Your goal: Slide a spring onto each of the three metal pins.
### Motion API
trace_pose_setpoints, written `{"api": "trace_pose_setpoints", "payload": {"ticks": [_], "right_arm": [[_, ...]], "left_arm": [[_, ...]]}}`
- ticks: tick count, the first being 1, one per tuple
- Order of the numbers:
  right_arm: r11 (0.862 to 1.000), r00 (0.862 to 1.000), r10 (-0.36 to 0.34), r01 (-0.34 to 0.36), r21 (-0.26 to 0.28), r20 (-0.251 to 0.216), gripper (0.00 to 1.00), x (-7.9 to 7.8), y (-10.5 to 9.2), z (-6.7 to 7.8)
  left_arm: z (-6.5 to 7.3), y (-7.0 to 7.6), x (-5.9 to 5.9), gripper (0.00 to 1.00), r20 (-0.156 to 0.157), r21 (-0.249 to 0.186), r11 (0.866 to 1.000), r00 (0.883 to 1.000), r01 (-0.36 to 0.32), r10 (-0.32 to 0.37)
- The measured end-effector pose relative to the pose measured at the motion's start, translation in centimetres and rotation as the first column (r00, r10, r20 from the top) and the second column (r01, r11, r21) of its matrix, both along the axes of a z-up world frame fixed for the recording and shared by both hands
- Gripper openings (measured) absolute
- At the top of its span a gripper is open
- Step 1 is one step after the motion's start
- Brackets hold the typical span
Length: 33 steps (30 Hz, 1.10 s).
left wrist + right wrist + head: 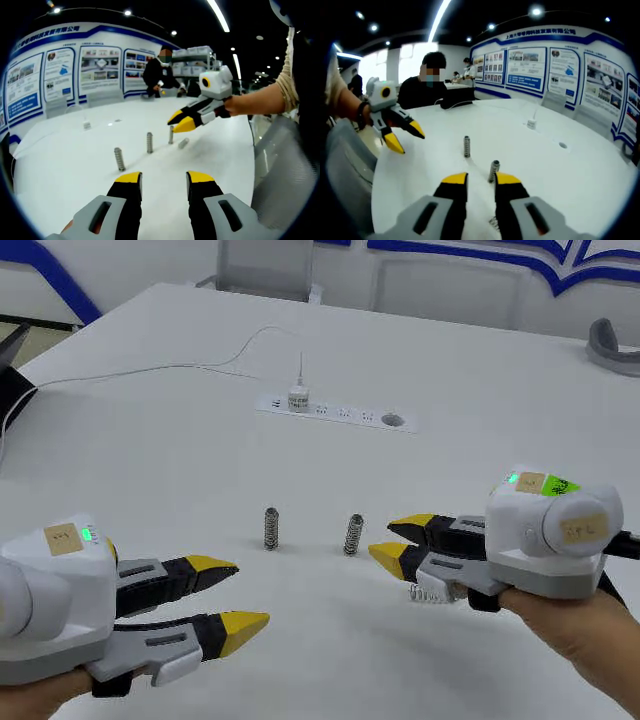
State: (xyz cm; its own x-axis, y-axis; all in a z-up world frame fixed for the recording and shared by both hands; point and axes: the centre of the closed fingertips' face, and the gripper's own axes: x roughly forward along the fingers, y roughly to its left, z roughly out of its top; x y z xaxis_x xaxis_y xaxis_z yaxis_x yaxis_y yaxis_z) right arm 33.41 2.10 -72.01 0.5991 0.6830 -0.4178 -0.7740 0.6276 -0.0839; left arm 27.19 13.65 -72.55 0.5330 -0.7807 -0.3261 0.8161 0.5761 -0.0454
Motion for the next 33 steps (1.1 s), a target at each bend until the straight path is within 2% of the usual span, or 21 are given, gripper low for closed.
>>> {"api": "trace_pose_setpoints", "payload": {"ticks": [9, 16, 25, 33], "right_arm": [[1.000, 1.000, 0.000, 0.000, -0.005, 0.010, 0.22, -1.5, -1.2, 0.3], [1.000, 1.000, -0.020, 0.020, -0.019, 0.002, 0.23, -1.6, -2.8, -0.3], [0.999, 1.000, -0.025, 0.024, -0.047, -0.018, 0.24, -1.6, -4.7, -1.9], [0.997, 0.998, -0.019, 0.015, -0.072, -0.059, 0.24, -1.3, -6.0, -3.7]], "left_arm": [[0.1, -0.2, 0.0, 0.36, 0.004, 0.006, 1.000, 1.000, 0.006, -0.006], [0.3, -0.3, 0.0, 0.36, 0.008, 0.006, 1.000, 1.000, 0.010, -0.010], [0.4, -0.4, 0.0, 0.36, 0.008, 0.011, 1.000, 1.000, 0.014, -0.014], [0.2, -0.7, 0.0, 0.36, 0.004, 0.016, 1.000, 1.000, 0.023, -0.023]]}}
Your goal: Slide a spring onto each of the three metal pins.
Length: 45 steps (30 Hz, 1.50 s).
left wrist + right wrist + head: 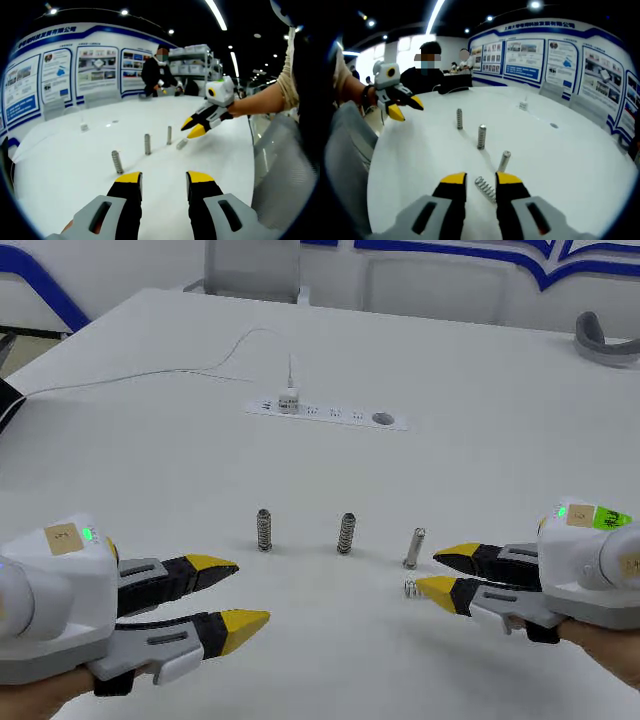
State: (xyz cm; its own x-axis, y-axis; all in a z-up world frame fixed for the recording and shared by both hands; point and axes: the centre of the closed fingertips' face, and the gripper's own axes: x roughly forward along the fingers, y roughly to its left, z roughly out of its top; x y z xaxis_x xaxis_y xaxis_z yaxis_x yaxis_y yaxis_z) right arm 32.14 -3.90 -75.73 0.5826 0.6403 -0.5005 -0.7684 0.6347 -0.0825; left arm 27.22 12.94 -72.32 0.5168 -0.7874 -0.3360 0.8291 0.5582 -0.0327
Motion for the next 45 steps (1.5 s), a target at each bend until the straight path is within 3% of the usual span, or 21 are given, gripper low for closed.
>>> {"api": "trace_pose_setpoints", "payload": {"ticks": [9, 17, 45], "right_arm": [[1.000, 0.998, -0.007, 0.006, -0.027, -0.059, 0.24, 0.6, -1.1, -2.4], [0.999, 0.996, -0.009, 0.005, -0.043, -0.091, 0.23, 0.6, -1.6, -3.5], [0.998, 0.993, 0.011, -0.019, -0.064, -0.116, 0.13, -0.4, -1.9, -4.2]], "left_arm": [[-0.2, -0.1, -0.1, 0.36, -0.006, 0.004, 1.000, 1.000, 0.005, -0.004], [-0.3, -0.1, -0.1, 0.35, -0.010, 0.004, 1.000, 1.000, 0.002, -0.002], [-0.6, -0.5, -0.1, 0.35, -0.014, 0.016, 1.000, 1.000, 0.017, -0.017]]}}
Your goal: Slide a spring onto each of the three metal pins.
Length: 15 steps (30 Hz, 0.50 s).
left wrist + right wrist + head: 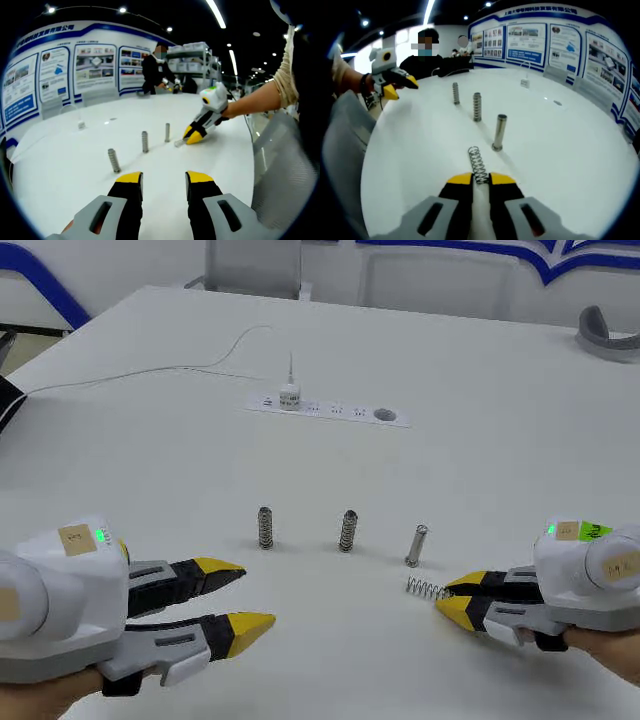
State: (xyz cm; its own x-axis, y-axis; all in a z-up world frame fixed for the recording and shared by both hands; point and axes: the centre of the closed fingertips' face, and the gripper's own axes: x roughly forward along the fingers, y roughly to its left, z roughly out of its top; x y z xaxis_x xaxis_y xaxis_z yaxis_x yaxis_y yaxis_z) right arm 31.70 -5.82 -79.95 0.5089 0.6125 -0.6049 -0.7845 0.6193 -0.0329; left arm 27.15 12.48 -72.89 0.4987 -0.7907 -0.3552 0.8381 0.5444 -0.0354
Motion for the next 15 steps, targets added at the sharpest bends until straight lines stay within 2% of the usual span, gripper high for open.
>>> {"api": "trace_pose_setpoints", "payload": {"ticks": [8, 15], "right_arm": [[0.999, 0.999, 0.037, -0.037, 0.000, -0.012, 0.12, -0.7, 0.6, 0.2], [0.997, 0.997, 0.083, -0.083, 0.001, -0.004, 0.11, -1.6, 1.7, 1.4]], "left_arm": [[0.0, -0.6, 0.0, 0.34, 0.004, 0.010, 1.000, 1.000, 0.021, -0.021], [-0.2, -1.7, -0.2, 0.34, 0.015, 0.029, 0.997, 0.998, 0.065, -0.066]]}}
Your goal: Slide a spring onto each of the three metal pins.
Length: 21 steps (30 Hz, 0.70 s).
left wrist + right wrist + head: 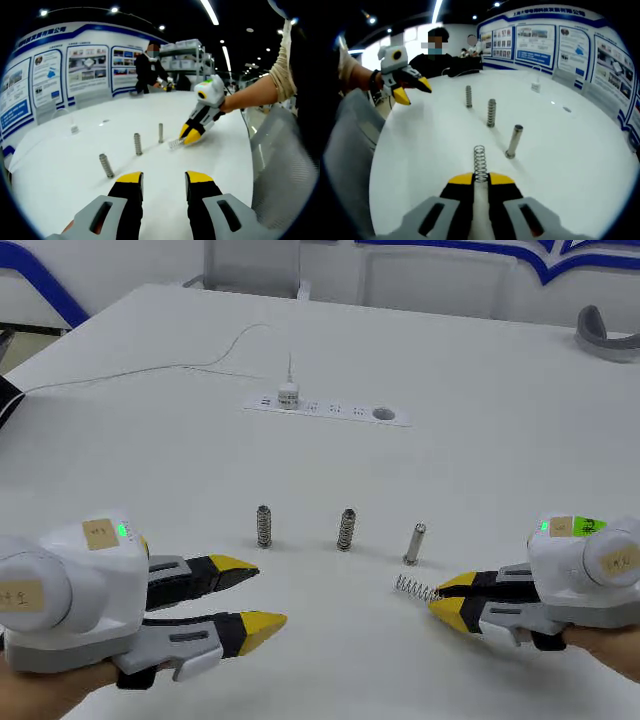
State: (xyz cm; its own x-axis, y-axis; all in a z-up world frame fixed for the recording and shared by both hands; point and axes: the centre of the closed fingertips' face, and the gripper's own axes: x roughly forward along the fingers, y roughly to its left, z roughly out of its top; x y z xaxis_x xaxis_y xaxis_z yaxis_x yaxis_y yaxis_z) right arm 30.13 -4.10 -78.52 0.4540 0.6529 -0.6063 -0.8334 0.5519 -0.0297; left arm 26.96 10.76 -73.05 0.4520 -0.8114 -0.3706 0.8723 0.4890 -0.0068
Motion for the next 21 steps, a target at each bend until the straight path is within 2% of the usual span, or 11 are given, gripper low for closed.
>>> {"api": "trace_pose_setpoints", "payload": {"ticks": [13, 21], "right_arm": [[0.992, 0.992, 0.128, -0.128, 0.019, 0.018, 0.11, -2.0, 3.1, 2.7], [0.971, 0.972, 0.235, -0.235, 0.027, 0.026, 0.11, -3.6, 5.2, 4.2]], "left_arm": [[-0.5, -2.0, -0.1, 0.34, 0.006, 0.024, 0.997, 0.997, 0.078, -0.078], [-0.5, -3.4, -0.7, 0.34, 0.006, 0.016, 0.993, 0.993, 0.118, -0.118]]}}
